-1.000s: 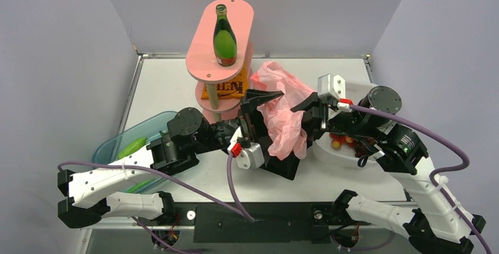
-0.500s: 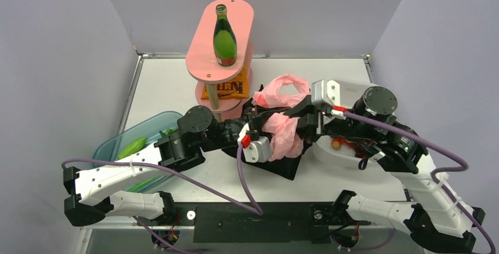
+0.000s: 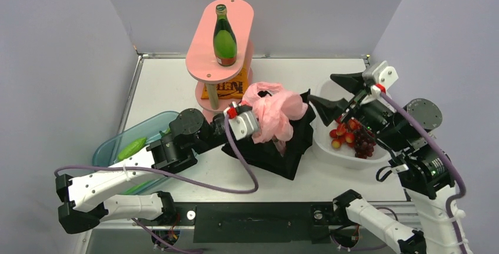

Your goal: Untie the knot of the grocery bags and take out the mixed food

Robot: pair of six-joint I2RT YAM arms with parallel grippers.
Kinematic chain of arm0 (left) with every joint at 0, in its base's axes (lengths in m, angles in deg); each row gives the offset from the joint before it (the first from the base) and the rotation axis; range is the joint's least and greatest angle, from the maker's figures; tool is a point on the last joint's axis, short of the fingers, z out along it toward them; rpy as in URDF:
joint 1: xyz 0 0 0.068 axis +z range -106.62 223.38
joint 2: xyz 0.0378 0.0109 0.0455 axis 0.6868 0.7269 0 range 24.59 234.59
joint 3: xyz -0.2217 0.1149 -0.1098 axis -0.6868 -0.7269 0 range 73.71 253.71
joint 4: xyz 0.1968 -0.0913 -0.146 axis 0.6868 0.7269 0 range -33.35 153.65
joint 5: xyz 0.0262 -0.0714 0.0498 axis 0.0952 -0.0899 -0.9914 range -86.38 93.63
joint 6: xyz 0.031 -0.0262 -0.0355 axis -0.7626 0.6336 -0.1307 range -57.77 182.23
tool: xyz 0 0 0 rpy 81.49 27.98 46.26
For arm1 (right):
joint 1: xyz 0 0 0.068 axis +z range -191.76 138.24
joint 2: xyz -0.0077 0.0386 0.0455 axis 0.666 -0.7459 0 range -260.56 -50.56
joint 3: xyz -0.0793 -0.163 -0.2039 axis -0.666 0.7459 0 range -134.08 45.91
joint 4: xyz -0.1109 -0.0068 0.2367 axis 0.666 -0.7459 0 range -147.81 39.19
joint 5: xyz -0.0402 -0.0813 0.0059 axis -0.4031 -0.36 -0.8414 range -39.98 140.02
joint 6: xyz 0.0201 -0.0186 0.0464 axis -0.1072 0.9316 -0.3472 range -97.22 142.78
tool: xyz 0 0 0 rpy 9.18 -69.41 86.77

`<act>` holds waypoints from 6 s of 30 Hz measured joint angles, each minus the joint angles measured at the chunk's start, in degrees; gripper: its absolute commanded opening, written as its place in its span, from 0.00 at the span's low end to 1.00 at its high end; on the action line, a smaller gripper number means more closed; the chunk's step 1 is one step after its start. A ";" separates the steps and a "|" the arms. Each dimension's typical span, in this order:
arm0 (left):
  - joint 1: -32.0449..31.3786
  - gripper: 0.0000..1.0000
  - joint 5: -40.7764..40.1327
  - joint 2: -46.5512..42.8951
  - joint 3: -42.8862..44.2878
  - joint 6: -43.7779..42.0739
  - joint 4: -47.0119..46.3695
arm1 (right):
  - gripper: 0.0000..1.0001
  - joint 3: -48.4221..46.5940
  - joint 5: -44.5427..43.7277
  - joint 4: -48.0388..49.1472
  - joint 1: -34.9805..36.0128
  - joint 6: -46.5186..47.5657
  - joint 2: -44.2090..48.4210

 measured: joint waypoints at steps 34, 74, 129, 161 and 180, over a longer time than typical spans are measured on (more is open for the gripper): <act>5.57 0.00 14.29 -13.57 -12.74 6.27 -0.15 | 0.56 -7.93 8.24 -32.06 -2.97 49.92 -34.12; 4.83 0.11 -20.06 32.98 7.52 23.58 27.89 | 0.00 -9.42 22.21 -20.85 -10.38 10.84 -33.05; 8.24 0.69 -7.93 26.12 -3.54 6.97 11.74 | 0.00 -4.46 24.83 -14.45 -13.60 4.04 -32.50; 14.82 0.95 -4.55 -8.52 10.82 10.38 32.20 | 0.74 -5.16 1.25 14.23 -27.56 -15.87 -47.01; 48.94 0.95 -4.11 -5.33 29.24 31.89 63.01 | 0.87 -2.89 1.09 9.07 -27.78 -15.78 -17.79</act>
